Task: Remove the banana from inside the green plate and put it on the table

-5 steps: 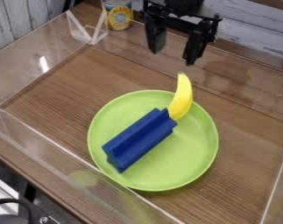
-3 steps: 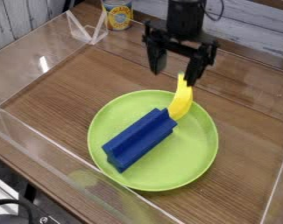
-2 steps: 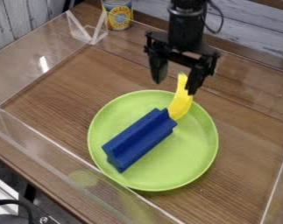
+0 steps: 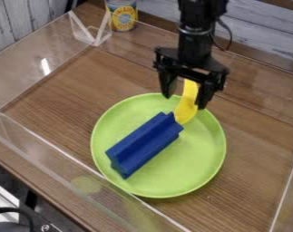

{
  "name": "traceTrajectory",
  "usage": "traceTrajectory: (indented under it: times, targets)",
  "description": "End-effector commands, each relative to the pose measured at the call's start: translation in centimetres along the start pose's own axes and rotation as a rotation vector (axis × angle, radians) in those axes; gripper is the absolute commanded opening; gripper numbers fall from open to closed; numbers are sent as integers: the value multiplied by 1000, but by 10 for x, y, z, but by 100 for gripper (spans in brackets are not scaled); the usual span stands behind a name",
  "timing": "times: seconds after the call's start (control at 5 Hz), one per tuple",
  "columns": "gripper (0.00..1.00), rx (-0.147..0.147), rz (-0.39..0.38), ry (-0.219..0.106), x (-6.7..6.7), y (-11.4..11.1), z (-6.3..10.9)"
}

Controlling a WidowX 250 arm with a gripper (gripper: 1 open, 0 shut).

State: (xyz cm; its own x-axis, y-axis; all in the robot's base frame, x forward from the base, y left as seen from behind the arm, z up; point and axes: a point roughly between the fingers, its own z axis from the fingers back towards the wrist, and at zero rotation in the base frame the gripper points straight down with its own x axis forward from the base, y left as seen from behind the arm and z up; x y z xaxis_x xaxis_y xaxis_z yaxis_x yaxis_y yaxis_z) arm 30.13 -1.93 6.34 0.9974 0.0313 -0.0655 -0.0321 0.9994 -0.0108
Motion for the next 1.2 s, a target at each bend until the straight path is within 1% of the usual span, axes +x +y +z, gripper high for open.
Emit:
traceTrajectory:
  times: [0.0,0.4,0.6,1.0]
  targets:
    - [100,-6,-2,-41,8,-5,2]
    - [100,-9,-4,-46,13,-9,-10]
    - [0,-16,-3,-50,14,-10,-13]
    - [0,-32,-3,-55,18,-12,-17]
